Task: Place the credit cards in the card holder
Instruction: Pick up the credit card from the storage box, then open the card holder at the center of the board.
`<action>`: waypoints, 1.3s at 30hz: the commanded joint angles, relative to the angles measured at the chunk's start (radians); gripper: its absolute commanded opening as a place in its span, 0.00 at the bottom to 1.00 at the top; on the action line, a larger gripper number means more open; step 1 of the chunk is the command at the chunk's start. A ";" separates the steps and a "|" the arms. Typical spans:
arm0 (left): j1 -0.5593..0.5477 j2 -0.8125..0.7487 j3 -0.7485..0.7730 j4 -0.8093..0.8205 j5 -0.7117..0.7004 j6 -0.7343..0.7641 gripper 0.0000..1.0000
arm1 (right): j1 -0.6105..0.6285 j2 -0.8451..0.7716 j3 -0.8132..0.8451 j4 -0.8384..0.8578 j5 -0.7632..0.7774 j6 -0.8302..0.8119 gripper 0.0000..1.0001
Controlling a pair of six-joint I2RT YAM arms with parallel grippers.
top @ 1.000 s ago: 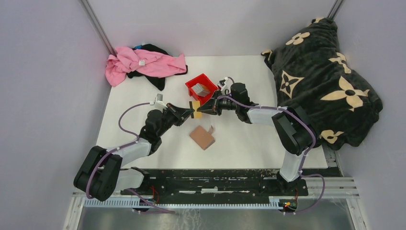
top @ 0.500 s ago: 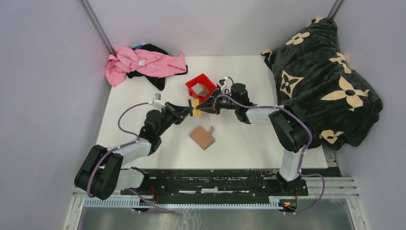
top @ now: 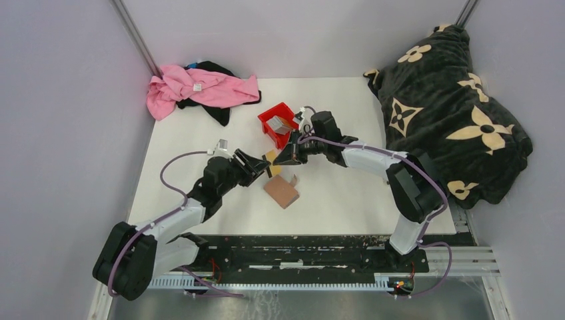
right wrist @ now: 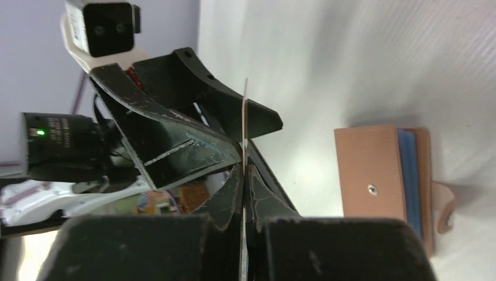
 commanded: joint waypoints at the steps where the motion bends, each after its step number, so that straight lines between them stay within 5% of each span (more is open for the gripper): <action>1: -0.005 -0.067 0.014 -0.205 -0.098 0.114 0.60 | 0.013 -0.083 0.140 -0.476 0.079 -0.402 0.01; 7: -0.048 -0.081 0.027 -0.333 -0.157 0.170 0.50 | 0.012 -0.076 0.215 -0.742 0.208 -0.606 0.01; 19: -0.193 0.019 0.081 -0.396 -0.228 0.209 0.04 | 0.031 -0.006 0.314 -0.955 0.334 -0.800 0.01; 39: -0.268 0.148 0.088 -0.400 -0.244 0.197 0.03 | 0.050 0.101 0.343 -0.907 0.344 -0.823 0.01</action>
